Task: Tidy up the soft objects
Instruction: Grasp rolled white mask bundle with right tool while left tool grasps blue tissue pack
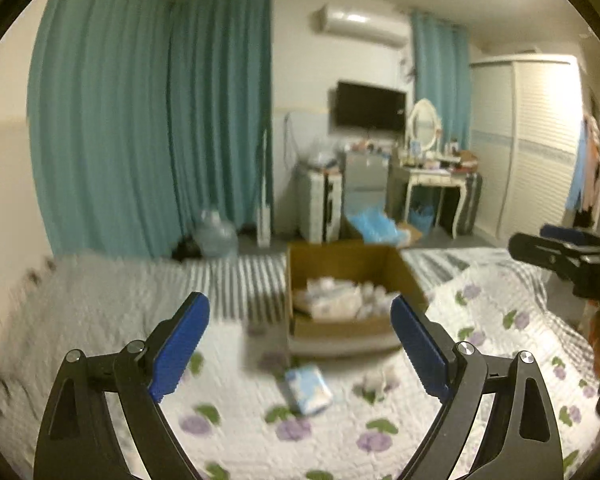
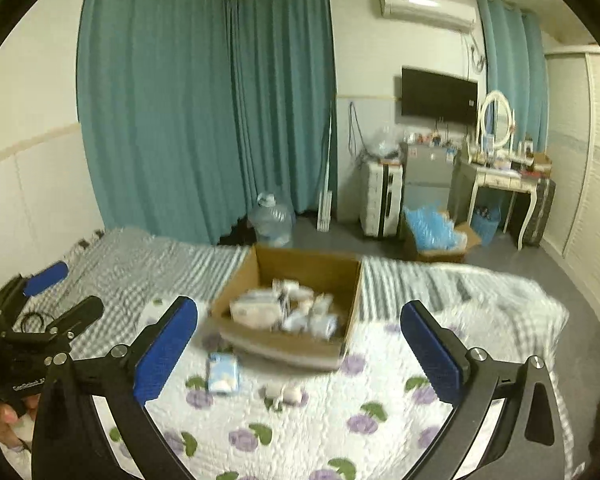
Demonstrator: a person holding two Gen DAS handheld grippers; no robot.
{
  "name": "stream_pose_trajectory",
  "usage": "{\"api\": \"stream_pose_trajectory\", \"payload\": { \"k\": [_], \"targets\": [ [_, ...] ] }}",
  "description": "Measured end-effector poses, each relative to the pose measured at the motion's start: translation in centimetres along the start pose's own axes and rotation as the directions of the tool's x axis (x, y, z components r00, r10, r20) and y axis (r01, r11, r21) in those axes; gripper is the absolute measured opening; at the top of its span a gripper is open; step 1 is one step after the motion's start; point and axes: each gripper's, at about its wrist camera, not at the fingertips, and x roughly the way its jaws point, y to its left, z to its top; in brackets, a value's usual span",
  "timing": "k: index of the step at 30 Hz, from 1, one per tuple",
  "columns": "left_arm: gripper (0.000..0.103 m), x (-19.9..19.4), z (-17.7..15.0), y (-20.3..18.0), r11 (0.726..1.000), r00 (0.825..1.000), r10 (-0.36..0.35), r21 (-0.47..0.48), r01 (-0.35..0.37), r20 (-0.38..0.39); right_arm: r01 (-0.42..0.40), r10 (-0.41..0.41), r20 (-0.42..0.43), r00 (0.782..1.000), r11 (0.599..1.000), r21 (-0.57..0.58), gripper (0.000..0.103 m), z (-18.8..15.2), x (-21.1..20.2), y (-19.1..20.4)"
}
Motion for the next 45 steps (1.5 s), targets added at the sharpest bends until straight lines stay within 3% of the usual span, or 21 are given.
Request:
{"api": "stream_pose_trajectory", "payload": {
  "k": [7, 11, 17, 23, 27, 31, 38, 44, 45],
  "targets": [
    [0.094, 8.1, -5.6, 1.0, 0.999, 0.988, 0.026, -0.032, -0.031, -0.154, -0.02, 0.027, -0.112, 0.993, 0.998, 0.058, 0.102, -5.1, 8.4, -0.7],
    [0.094, 11.3, -8.4, 1.4, 0.999, 0.979, 0.035, -0.017, -0.039, -0.199, -0.025, 0.038, -0.192, 0.981, 0.997, 0.074, 0.102, -8.2, 13.9, -1.1],
    [0.094, 14.8, -12.2, 2.3, 0.999, 0.957, 0.03, -0.017, -0.037, -0.287, -0.028, 0.048, -0.303, 0.952, 0.997, 0.071, 0.102, -13.2, 20.4, -0.6],
    [0.094, 16.1, -14.4, 3.2, 0.999, 0.938, 0.036, -0.02, -0.046, -0.345, -0.026, 0.052, -0.389, 0.92, 0.997, 0.07, 0.091, -16.6, 23.9, 0.1],
    [0.094, 16.1, -14.6, 3.4, 0.998, 0.935, 0.017, -0.045, -0.035, -0.355, -0.01, 0.027, -0.417, 0.909, 0.999, 0.042, 0.08, -17.2, 24.9, 0.6],
    [0.094, 16.1, -14.9, 2.7, 0.999, 0.93, 0.029, -0.014, -0.037, -0.366, 0.009, 0.004, -0.417, 0.909, 1.0, 0.028, 0.058, -17.5, 24.7, 0.6],
    [0.093, 17.4, -14.5, 1.0, 1.0, 0.915, -0.025, -0.021, 0.018, -0.402, 0.015, 0.008, -0.34, 0.94, 0.998, 0.067, 0.057, -15.8, 22.2, -1.1],
    [0.092, 20.7, -14.3, -0.6, 1.0, 0.906, 0.008, 0.017, 0.0, -0.424, 0.025, 0.005, -0.327, 0.945, 0.996, 0.09, 0.057, -15.1, 21.7, -2.4],
    [0.086, 21.2, -14.5, -0.7, 1.0, 0.901, 0.008, 0.015, -0.001, -0.434, 0.027, 0.004, -0.329, 0.944, 0.996, 0.09, 0.057, -15.1, 21.8, -2.6]
  ]
}}
